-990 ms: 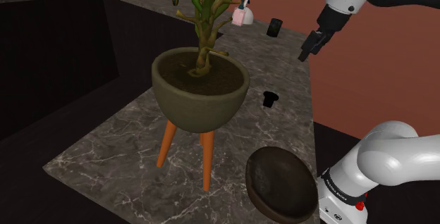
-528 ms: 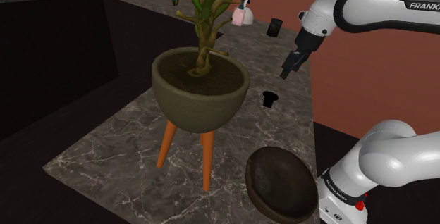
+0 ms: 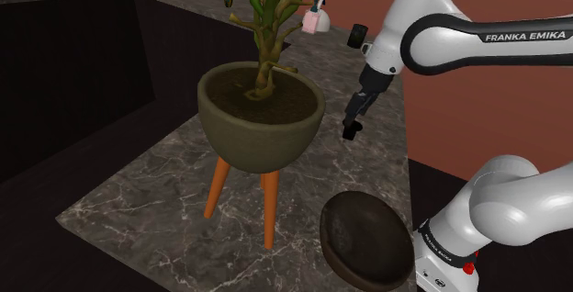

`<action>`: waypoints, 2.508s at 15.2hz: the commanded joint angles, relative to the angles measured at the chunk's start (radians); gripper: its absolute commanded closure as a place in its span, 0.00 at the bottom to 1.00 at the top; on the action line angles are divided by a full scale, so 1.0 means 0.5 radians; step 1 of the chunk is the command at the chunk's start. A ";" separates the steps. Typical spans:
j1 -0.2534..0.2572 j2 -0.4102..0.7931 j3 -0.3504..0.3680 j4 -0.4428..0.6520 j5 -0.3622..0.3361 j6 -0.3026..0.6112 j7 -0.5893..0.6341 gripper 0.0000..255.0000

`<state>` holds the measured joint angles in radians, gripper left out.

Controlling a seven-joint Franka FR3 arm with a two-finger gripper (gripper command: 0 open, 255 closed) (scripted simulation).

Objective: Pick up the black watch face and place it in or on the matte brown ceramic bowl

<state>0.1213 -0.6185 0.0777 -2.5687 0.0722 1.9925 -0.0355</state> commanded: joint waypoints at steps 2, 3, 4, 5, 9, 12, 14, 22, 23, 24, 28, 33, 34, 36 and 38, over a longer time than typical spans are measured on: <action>0.005 0.027 0.007 -0.066 0.008 0.093 0.001 0.00; 0.006 0.037 0.009 -0.086 0.010 0.123 0.001 0.00; 0.006 0.047 0.011 -0.106 0.011 0.154 0.000 0.00; 0.007 0.054 0.012 -0.118 0.012 0.171 0.000 0.00; 0.007 0.054 0.012 -0.118 0.012 0.171 0.000 0.00; 0.007 0.054 0.012 -0.118 0.012 0.171 0.000 0.00; 0.007 0.054 0.012 -0.118 0.012 0.172 0.000 1.00; 0.007 0.054 0.012 -0.118 0.012 0.172 0.000 1.00; 0.006 0.044 0.010 -0.097 0.011 0.141 0.001 1.00; 0.006 0.035 0.009 -0.075 0.009 0.111 0.002 1.00; 0.004 0.006 0.004 0.013 0.004 -0.007 0.005 1.00; 0.002 -0.018 -0.002 0.132 -0.002 -0.150 0.008 1.00; 0.001 -0.021 -0.003 0.157 -0.003 -0.178 0.009 1.00; 0.001 -0.026 -0.005 0.207 -0.005 -0.233 0.010 1.00; 0.000 -0.029 -0.007 0.259 -0.007 -0.288 0.012 1.00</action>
<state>0.1215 -0.6337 0.0746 -2.4528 0.0694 1.8621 -0.0297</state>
